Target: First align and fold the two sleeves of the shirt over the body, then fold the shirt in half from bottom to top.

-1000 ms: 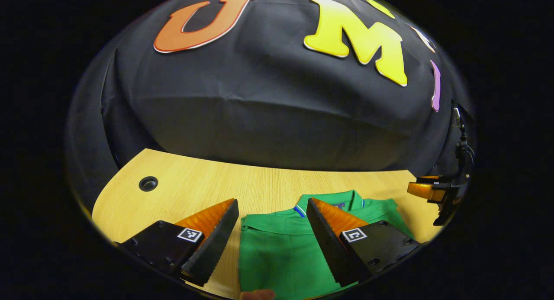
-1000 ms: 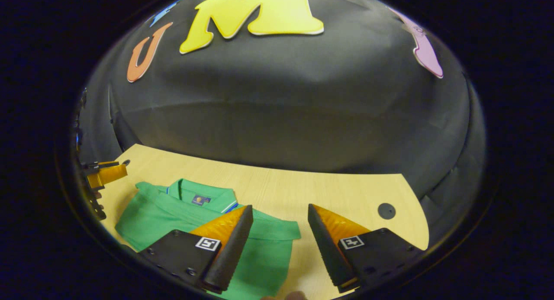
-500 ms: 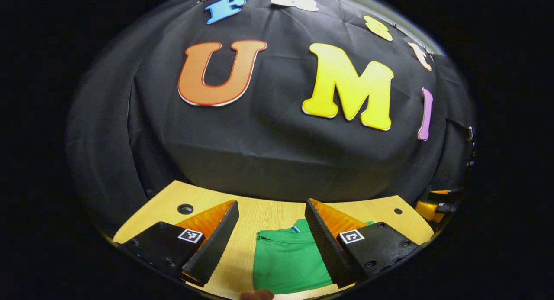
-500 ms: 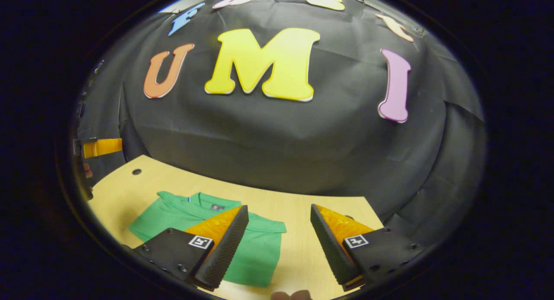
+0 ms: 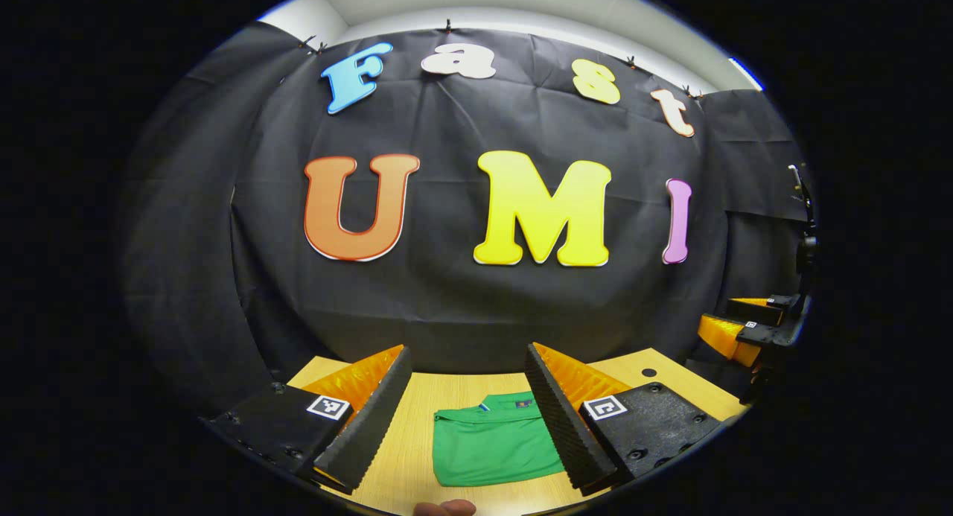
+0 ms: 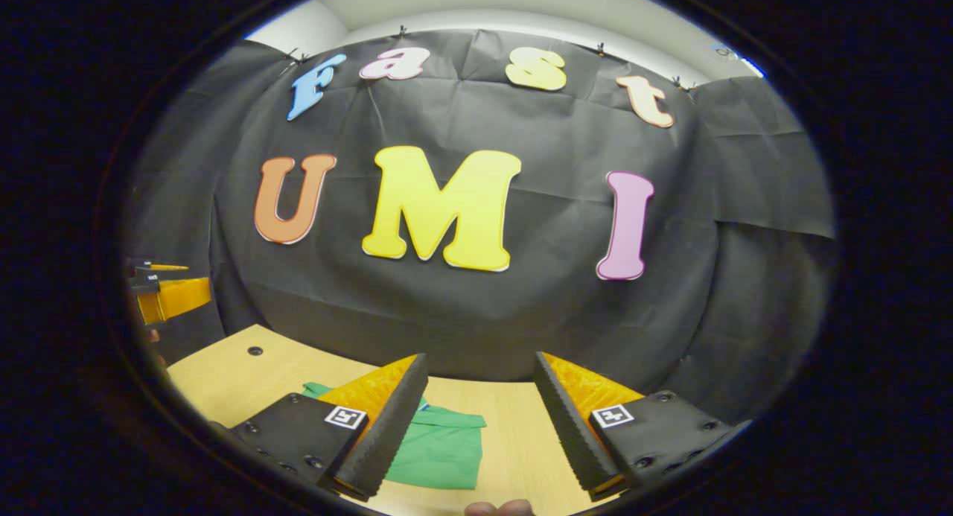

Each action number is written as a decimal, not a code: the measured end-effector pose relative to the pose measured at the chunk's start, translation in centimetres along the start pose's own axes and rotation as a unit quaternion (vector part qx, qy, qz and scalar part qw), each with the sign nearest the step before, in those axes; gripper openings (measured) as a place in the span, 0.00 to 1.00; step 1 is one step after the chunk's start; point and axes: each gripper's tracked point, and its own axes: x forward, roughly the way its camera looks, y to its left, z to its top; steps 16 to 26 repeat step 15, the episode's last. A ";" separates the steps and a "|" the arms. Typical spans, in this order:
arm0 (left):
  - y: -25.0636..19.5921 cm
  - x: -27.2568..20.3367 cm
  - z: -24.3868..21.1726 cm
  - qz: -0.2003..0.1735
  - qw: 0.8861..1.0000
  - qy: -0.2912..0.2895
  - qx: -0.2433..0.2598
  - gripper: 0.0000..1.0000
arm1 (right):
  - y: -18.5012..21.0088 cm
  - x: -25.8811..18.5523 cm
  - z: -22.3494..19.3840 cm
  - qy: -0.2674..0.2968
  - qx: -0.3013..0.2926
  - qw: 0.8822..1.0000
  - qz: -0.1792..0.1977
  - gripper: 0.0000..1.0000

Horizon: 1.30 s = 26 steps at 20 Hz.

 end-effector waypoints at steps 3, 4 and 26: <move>-1.1 -2.9 0.9 -0.001 1.000 -0.010 0.000 1.00 | 0.6 -2.8 0.7 -0.008 -0.003 1.000 0.002 0.92; -1.2 -3.8 1.1 0.001 1.000 -0.012 -0.001 0.98 | 0.8 -3.9 0.9 -0.011 -0.004 1.000 0.002 0.92; -2.9 -10.4 3.5 -0.003 0.999 -0.042 0.013 0.88 | 3.6 -11.4 2.9 -0.050 0.032 0.998 -0.008 0.92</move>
